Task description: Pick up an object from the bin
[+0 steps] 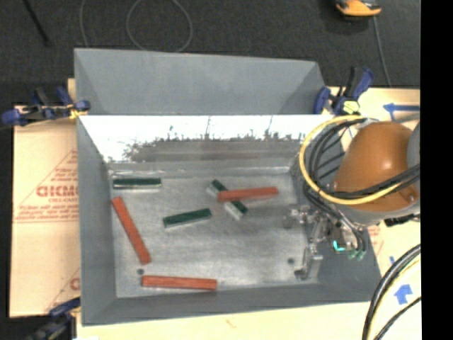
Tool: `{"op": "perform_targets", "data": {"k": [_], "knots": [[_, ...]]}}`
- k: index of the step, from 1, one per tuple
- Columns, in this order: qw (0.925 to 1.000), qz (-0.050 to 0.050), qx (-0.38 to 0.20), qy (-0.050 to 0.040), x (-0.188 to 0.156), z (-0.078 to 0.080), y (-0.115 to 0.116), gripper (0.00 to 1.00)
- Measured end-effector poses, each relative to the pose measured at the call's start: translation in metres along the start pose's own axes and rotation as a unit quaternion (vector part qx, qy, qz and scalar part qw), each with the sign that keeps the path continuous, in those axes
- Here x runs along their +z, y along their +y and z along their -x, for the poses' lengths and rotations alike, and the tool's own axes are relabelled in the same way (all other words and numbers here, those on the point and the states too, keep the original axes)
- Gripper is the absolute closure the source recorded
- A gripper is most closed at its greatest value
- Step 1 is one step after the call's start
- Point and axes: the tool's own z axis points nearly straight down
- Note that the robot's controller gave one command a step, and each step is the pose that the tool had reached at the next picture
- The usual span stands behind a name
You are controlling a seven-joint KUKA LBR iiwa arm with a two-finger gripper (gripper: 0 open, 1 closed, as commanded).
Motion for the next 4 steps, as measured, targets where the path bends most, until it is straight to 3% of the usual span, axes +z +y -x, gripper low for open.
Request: {"op": "perform_targets", "data": {"k": [1,2,3,4], "knots": [[0.9862,-0.001,-0.165,-0.0055,0.091,0.016,0.03,0.0],[0.9026,-0.003,-0.43,-0.0067,0.09,0.005,0.027,0.0],[0.9195,-0.001,-0.393,-0.0095,0.017,0.051,0.1,0.0],[0.9454,0.0,-0.326,-0.0063,0.061,0.114,0.117,0.0]]}}
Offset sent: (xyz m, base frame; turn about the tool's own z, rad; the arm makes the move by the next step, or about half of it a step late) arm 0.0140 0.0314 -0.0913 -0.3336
